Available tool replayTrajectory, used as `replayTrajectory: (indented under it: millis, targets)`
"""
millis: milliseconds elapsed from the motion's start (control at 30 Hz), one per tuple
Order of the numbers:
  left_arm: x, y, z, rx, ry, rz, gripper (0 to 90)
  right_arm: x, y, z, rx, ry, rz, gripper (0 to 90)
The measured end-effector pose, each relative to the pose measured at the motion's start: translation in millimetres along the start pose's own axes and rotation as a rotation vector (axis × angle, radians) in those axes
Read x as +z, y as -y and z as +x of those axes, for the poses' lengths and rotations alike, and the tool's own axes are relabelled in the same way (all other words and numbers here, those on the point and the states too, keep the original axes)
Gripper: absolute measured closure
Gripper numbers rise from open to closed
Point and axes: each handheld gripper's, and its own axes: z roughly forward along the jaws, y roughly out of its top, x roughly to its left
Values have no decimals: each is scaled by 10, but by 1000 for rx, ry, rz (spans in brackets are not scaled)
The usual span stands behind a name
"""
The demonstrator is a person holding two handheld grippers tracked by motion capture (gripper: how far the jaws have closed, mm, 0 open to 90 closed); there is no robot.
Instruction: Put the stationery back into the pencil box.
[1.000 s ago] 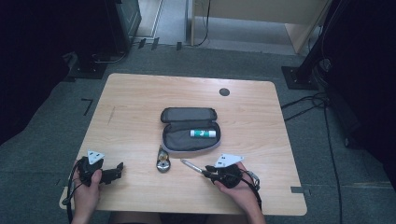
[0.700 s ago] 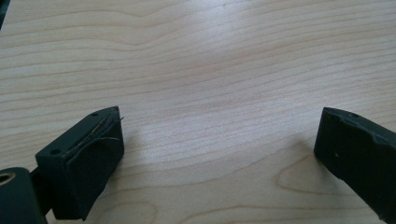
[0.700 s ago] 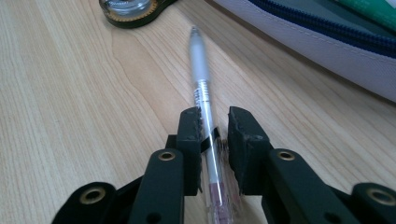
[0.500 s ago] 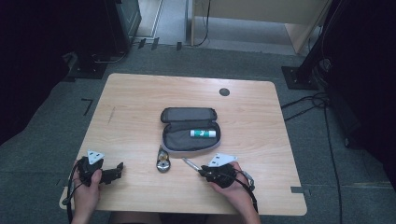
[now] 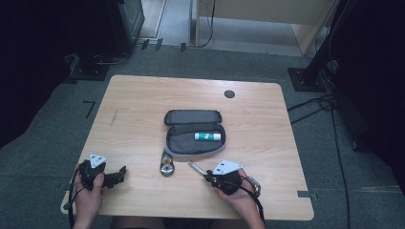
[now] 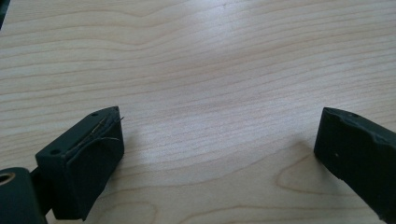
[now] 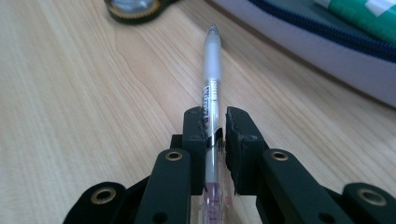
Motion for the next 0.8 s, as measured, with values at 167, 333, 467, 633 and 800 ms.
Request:
replayTrajectory:
  millis: [167, 333, 467, 633, 800]
  targets:
    - [0, 0, 0, -1, 0, 0, 17, -97, -43, -17, -9, -5, -21, 786]
    - [0, 0, 0, -1, 0, 0, 17, -193, -128, -31, -24, -9, -31, 786]
    - [1, 0, 0, -1, 0, 0, 17, -257, -210, -57, -23, -5, -47, 786]
    - [1, 0, -1, -2, 1, 0, 17, -312, -338, -130, -23, 5, -70, 786]
    - [0, 0, 0, 0, 0, 0, 17, -323, -481, -222, -23, 11, -79, 786]
